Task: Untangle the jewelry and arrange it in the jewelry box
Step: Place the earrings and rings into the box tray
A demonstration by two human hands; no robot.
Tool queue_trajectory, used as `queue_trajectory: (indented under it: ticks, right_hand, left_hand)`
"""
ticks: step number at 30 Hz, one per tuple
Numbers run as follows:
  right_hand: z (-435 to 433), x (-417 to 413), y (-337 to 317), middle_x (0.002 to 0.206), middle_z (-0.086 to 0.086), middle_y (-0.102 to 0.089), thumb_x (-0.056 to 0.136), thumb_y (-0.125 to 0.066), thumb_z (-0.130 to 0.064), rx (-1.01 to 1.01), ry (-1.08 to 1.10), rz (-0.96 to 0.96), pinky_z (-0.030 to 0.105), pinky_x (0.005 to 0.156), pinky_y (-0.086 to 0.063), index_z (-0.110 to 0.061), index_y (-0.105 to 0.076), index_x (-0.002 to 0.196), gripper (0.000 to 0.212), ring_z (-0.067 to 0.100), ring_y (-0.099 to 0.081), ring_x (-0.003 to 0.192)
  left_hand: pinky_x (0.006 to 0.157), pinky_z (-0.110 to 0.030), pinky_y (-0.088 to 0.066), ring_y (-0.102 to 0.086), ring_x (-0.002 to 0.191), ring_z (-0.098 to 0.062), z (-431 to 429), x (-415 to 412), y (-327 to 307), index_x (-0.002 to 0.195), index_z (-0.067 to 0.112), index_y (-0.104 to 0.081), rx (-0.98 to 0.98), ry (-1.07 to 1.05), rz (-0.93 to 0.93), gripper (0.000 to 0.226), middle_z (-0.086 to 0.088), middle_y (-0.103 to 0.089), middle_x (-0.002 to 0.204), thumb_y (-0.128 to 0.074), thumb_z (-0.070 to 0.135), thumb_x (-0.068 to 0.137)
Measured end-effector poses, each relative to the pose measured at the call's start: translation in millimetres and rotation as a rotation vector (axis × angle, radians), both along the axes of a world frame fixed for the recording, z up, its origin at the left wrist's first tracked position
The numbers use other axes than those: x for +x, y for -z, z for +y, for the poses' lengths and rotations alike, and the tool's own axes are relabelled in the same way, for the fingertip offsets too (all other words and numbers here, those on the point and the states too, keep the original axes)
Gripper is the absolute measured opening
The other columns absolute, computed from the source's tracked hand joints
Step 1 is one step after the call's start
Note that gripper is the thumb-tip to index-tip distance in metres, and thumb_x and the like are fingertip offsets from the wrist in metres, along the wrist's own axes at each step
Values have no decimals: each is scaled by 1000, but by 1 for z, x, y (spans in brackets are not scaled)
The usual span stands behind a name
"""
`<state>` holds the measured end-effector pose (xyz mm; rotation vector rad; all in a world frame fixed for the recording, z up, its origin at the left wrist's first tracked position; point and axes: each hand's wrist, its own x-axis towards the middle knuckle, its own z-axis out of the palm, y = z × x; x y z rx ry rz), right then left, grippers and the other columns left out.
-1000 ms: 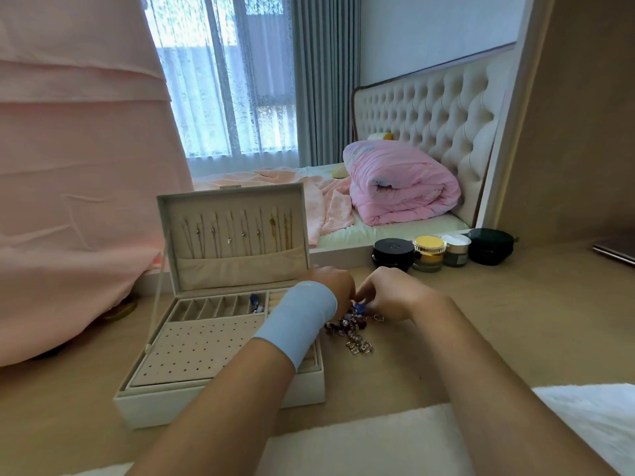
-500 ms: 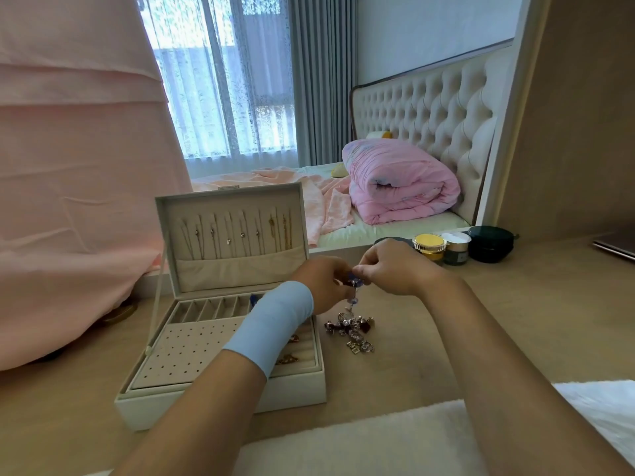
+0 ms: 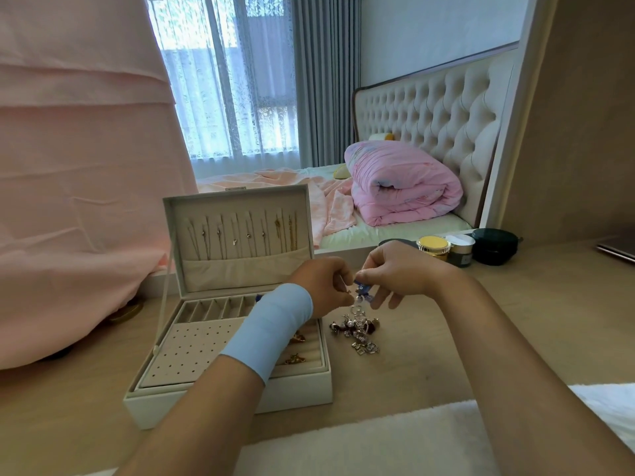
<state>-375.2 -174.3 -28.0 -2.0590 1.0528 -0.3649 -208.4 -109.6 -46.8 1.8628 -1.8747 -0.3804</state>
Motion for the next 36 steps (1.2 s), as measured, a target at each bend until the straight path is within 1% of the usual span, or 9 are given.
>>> queue_trajectory:
  ticks: [5,11,15,19,22,26,29,33,36]
  right_hand:
    - [8,6,-7,101,12,-72,105,-50,-24,76,-15,-123,38,63,-61,-8,-59,110,19,28,-77,78]
    - [26,26,-16,103,16,-66,107,-45,-24,145,-28,-299,41,59,-59,-9,-55,111,19,39,-75,81]
    - [42,46,-17,94,14,-67,107,-44,-25,187,-43,-412,40,57,-56,-8,-57,108,22,40,-73,79]
    - [59,71,-12,93,14,-71,106,-48,-25,218,-61,-472,34,52,-56,-7,-60,104,22,32,-73,74]
    - [69,89,-8,94,19,-72,103,-55,-23,206,-64,-451,31,51,-56,-1,-62,107,23,26,-73,72]
    - [74,111,-3,93,19,-75,100,-62,-21,171,-42,-397,28,50,-55,-3,-66,104,19,27,-73,71]
    - [72,127,-2,86,16,-76,97,-66,-24,131,0,-335,25,47,-52,-6,-68,100,18,24,-73,65]
    - [69,145,-2,76,19,-75,96,-68,-26,37,34,-202,27,48,-54,-7,-68,96,19,26,-69,61]
    - [69,155,-2,74,20,-74,97,-67,-26,28,55,-164,29,48,-54,-3,-68,97,23,20,-66,53]
  left_hand:
    - [79,-23,-49,-61,84,-9,14,18,-17,93,31,-63,-77,-16,69,11,11,-64,90,-67,22,89]
    - [81,-23,-56,-68,79,-8,49,56,-36,95,25,-65,-175,10,262,11,3,-69,88,-64,15,91]
    - [79,-28,-58,-68,81,-15,75,86,-41,96,21,-68,-70,2,226,9,-3,-69,89,-63,14,91]
    - [65,-13,-50,-64,68,-1,93,107,-42,94,20,-69,53,-17,157,9,5,-69,81,-64,14,91]
    - [61,-12,-49,-60,61,3,102,123,-44,91,22,-72,123,-63,108,9,8,-70,75,-65,16,91]
    - [84,-25,-53,-66,81,-9,105,138,-41,89,30,-73,245,-117,-11,8,12,-71,82,-68,24,89]
    - [85,-22,-45,-60,88,-5,104,141,-38,97,33,-71,307,-154,-113,10,21,-65,86,-68,31,88]
    - [87,-22,-43,-58,92,-4,95,140,-28,105,29,-67,146,-201,5,20,17,-64,98,-69,36,86]
    - [85,-26,-51,-64,89,-9,84,136,-13,94,30,-66,11,-212,152,14,10,-68,92,-74,32,82]
